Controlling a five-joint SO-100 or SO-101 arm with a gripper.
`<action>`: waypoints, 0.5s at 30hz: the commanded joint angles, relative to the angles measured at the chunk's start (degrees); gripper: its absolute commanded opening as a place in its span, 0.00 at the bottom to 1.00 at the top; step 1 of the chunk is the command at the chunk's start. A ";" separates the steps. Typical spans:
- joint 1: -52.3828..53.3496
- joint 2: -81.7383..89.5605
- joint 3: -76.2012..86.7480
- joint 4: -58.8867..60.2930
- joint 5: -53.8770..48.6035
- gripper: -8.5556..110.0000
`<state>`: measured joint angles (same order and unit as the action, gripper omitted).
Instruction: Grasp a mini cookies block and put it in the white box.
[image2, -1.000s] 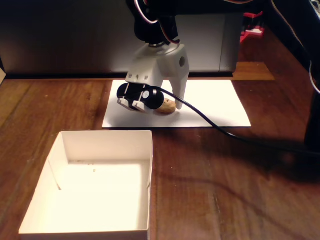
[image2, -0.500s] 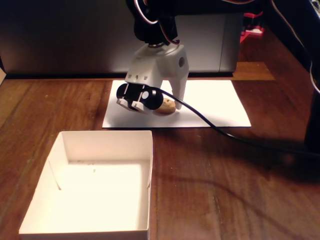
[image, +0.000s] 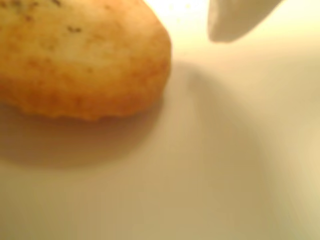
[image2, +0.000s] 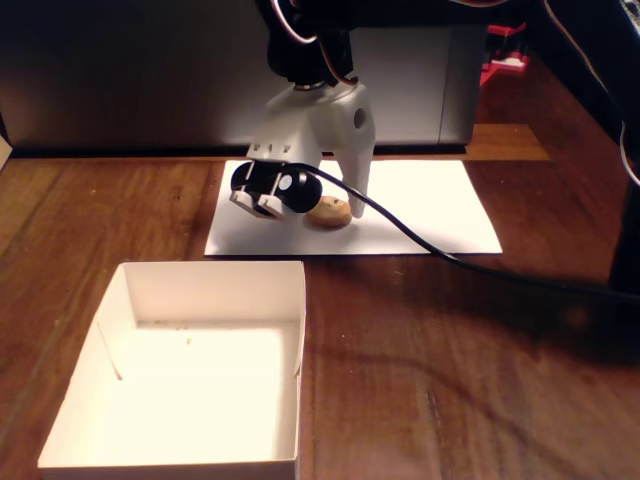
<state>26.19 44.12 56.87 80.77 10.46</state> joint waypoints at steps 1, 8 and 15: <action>-1.05 0.44 -3.69 -1.58 -0.35 0.34; -1.49 0.70 -3.69 -0.18 0.18 0.34; -1.41 2.20 -3.78 -1.49 0.00 0.39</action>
<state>25.66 43.68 56.51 80.77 10.55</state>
